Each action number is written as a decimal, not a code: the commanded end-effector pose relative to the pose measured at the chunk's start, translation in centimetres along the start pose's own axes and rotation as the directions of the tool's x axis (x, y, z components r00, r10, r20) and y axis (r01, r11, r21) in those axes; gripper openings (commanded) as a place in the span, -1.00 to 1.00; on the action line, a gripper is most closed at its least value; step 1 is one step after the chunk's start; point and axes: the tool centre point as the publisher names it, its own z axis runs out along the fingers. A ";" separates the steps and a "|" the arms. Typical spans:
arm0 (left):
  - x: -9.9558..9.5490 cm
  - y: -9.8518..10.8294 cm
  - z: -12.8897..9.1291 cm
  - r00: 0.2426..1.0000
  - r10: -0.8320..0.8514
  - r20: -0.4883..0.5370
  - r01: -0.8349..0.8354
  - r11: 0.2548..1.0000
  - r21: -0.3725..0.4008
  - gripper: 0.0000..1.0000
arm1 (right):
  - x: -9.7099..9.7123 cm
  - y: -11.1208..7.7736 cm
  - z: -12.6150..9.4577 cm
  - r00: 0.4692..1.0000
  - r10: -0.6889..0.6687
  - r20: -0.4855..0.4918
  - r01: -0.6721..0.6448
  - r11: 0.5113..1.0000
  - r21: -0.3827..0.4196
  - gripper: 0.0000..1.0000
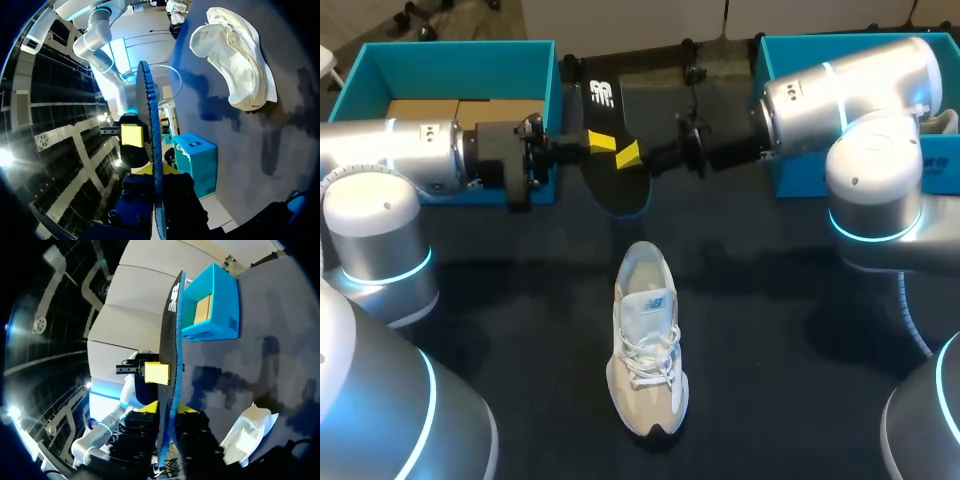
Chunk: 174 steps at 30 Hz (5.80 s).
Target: Take the shoe out of the shoebox, open the shoe tongue, remove and reinsert the insole, then place the shoe into the shoebox
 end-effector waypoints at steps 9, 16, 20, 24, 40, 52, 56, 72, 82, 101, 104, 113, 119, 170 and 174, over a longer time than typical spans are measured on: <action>0.0 -0.3 0.1 1.000 -0.014 0.014 0.014 1.000 0.001 -0.76 | -0.1 0.1 0.6 1.000 0.003 -0.001 -0.003 1.000 -0.004 -1.00; -1.4 -0.8 -2.5 0.996 -0.085 0.004 0.085 0.996 -0.016 1.00 | -0.6 -0.4 -0.7 0.999 -0.047 -0.005 0.047 0.996 -0.081 -1.00; -1.3 -1.2 -4.5 0.983 -0.161 -0.086 0.160 0.987 -0.023 1.00 | -1.4 -0.9 -1.6 0.997 -0.076 -0.012 0.074 0.990 -0.117 -1.00; -0.3 -1.3 -6.3 0.930 -0.233 -0.285 0.228 0.972 -0.051 1.00 | -2.0 -1.2 -2.3 0.984 -0.176 0.006 0.175 0.974 -0.144 -1.00; 2.6 -2.4 -6.9 0.783 -0.356 -0.509 0.365 0.927 -0.088 1.00 | -1.6 -1.4 -1.3 0.968 -0.251 -0.003 0.249 0.963 -0.103 -1.00; 4.0 -2.5 -10.1 0.352 -0.643 -0.680 0.614 0.707 -0.351 1.00 | -3.2 -2.0 -2.1 0.882 -0.452 -0.131 0.438 0.890 -0.128 -1.00; 4.0 -2.5 -10.1 0.352 -0.643 -0.680 0.614 0.707 -0.351 1.00 | -3.2 -2.0 -2.1 0.882 -0.452 -0.131 0.438 0.890 -0.128 -1.00; 5.2 -5.8 -9.4 0.209 -0.752 -0.626 0.581 0.610 -0.539 1.00 | -3.5 -2.5 -2.3 0.886 -0.450 -0.114 0.437 0.891 -0.120 -1.00; 6.4 -10.1 -8.8 0.076 -0.832 -0.549 0.483 0.513 -0.710 1.00 | -5.2 -5.3 -3.0 0.849 -0.524 -0.069 0.512 0.848 -0.138 -1.00; 9.1 -9.9 -8.0 -0.068 -0.920 -0.386 0.462 0.314 -0.829 1.00 | -6.0 -5.2 -1.4 0.830 -0.558 -0.031 0.535 0.809 -0.244 -1.00; 10.0 -10.4 -7.7 -0.115 -0.924 -0.364 0.454 0.277 -0.847 1.00 | -6.2 -5.2 -0.9 0.825 -0.565 -0.018 0.541 0.798 -0.265 -1.00; 10.5 -10.5 -7.7 -0.128 -0.931 -0.343 0.423 0.262 -0.868 1.00 | -7.3 -5.8 -0.8 0.842 -0.540 -0.003 0.516 0.806 -0.291 -1.00; 10.5 -10.5 -7.7 -0.128 -0.931 -0.343 0.423 0.262 -0.868 1.00 | -7.3 -5.8 -0.8 0.842 -0.540 -0.003 0.516 0.806 -0.291 -1.00; 15.4 -15.3 -5.4 -0.198 -0.937 -0.289 0.424 0.184 -0.887 1.00 | -10.6 -4.1 0.8 0.764 -0.645 -0.001 0.607 0.719 -0.338 -1.00; 15.6 -15.0 -5.5 -0.198 -0.943 -0.266 0.416 0.165 -0.894 1.00 | -10.9 -4.2 0.8 0.760 -0.650 -0.004 0.612 0.717 -0.335 -1.00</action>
